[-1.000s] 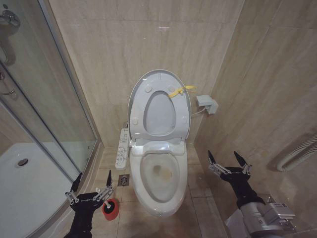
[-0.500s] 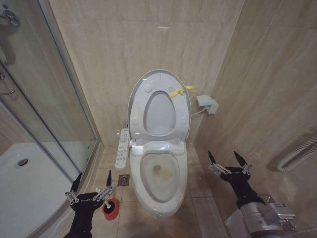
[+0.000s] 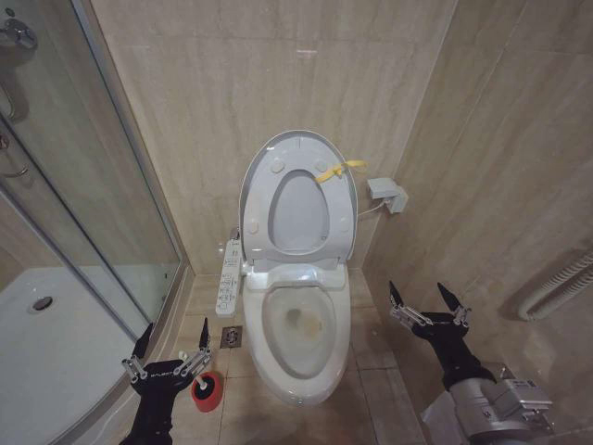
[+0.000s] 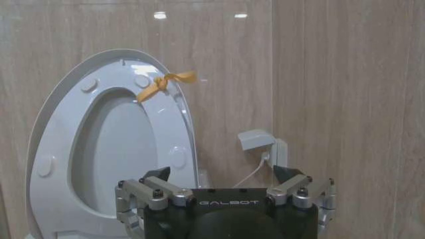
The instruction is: Open the toilet lid, clean the toilet bowl with a toilet brush, close the toilet lid, and flush.
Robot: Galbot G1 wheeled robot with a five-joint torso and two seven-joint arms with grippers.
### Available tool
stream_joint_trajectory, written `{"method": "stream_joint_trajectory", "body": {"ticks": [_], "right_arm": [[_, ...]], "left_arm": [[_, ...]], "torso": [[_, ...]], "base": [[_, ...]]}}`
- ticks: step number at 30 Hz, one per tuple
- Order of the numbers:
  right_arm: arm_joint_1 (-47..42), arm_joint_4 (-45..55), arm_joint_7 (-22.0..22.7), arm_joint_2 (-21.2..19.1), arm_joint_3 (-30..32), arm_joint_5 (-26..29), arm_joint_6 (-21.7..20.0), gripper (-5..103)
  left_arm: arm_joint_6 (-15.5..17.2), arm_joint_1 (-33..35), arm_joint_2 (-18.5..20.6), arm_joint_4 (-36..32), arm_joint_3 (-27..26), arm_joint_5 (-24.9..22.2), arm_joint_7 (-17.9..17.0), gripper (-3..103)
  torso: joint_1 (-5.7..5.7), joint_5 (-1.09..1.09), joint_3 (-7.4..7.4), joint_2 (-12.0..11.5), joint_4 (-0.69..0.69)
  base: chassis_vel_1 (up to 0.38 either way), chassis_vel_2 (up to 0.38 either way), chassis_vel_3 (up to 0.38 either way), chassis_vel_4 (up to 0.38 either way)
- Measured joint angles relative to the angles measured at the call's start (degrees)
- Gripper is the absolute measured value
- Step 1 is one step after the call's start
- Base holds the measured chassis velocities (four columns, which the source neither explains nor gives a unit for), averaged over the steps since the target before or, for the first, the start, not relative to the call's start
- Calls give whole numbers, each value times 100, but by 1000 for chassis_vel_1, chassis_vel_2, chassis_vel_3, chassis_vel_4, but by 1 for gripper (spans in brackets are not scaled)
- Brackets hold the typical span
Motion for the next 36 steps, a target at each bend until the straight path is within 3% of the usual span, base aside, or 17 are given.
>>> {"method": "stream_joint_trajectory", "body": {"ticks": [4,7,10,12,22,25,29,32,36], "right_arm": [[0,0,0,0,0,0,0,100],[0,0,0,0,0,0,0,100],[0,0,0,0,0,0,0,100],[0,0,0,0,0,0,0,100],[0,0,0,0,0,0,0,100],[1,0,0,0,0,0,0,100],[1,0,0,-1,0,0,0,100],[0,0,0,0,0,0,0,100],[0,0,0,0,0,0,0,100]], "left_arm": [[152,-17,-25,2,-55,-65,88,100],[815,-149,-163,97,-332,-417,551,100],[797,-308,-194,278,-445,-470,754,100],[594,-339,-187,377,-532,-359,875,100],[182,-323,-180,589,-507,-53,880,100],[-507,-405,-106,1539,-582,276,864,100],[-799,-421,-64,2081,-585,403,841,100],[-1219,-561,-50,2669,-653,585,880,99],[-1432,-773,-38,3241,-760,417,909,99]], "torso": [[0,0,0,0,0],[0,2,0,0,1],[0,-2,0,0,-2],[0,1,0,0,0],[0,2,0,0,0],[0,0,0,0,0],[0,-2,0,-1,1],[0,0,0,0,0],[0,0,0,0,1]], "base": [[0,0,0,0],[0,0,0,0],[0,0,0,0],[0,0,0,0],[0,0,0,0],[0,0,0,0],[0,0,0,0],[0,0,0,0],[0,0,0,0]]}}
